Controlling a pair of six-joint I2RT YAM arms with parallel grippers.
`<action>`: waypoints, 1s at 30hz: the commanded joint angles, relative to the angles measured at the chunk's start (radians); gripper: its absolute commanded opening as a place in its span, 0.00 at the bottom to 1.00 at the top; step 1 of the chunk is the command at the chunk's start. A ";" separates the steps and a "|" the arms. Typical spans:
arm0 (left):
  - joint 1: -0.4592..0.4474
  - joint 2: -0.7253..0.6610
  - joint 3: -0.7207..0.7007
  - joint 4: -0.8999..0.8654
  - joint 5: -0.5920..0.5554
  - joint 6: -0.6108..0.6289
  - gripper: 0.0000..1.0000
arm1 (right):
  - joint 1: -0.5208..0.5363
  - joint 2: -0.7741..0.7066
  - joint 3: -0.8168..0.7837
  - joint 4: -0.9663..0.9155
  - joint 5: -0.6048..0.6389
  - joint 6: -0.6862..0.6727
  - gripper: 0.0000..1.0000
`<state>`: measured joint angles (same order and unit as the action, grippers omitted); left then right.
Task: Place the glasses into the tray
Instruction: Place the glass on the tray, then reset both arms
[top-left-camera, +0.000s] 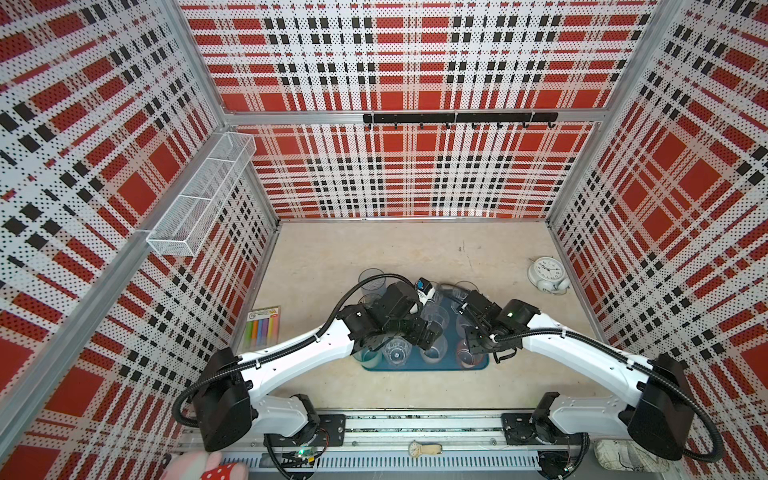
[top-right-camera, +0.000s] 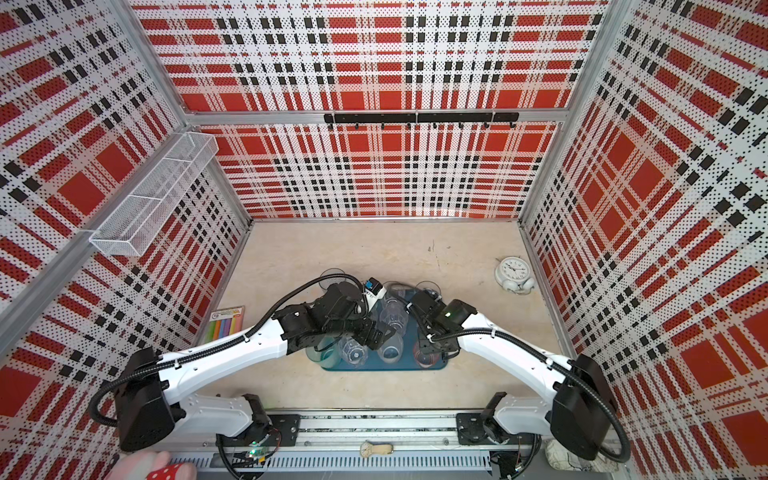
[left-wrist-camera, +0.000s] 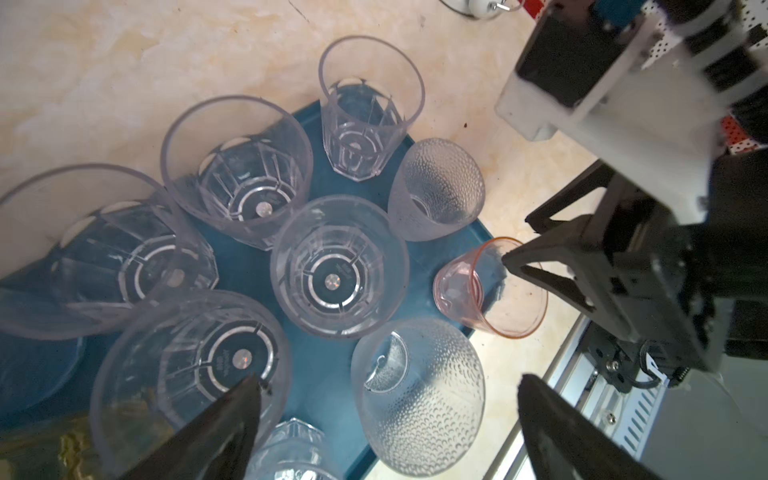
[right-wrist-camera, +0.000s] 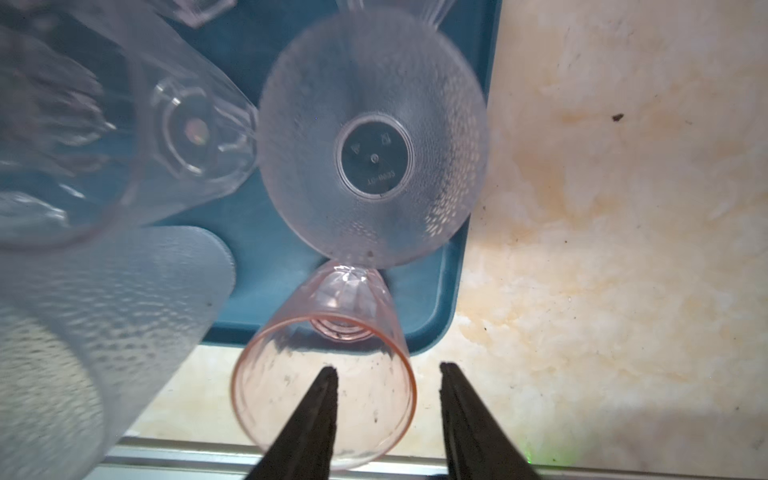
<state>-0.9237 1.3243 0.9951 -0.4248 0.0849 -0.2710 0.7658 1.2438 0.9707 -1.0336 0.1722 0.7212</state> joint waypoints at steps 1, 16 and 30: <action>0.020 -0.058 0.046 -0.017 -0.025 0.028 0.98 | -0.064 -0.064 0.076 -0.043 -0.029 -0.062 0.48; 0.560 -0.206 0.074 0.094 -0.091 -0.021 0.98 | -0.621 -0.180 0.013 0.491 0.029 -0.185 0.59; 0.741 -0.305 -0.426 0.804 -0.681 0.055 0.98 | -0.674 -0.160 -0.505 1.411 0.400 -0.593 0.75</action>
<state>-0.1425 1.0588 0.6441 0.1154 -0.3828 -0.3122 0.1051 1.0668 0.5068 0.1337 0.4679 0.2699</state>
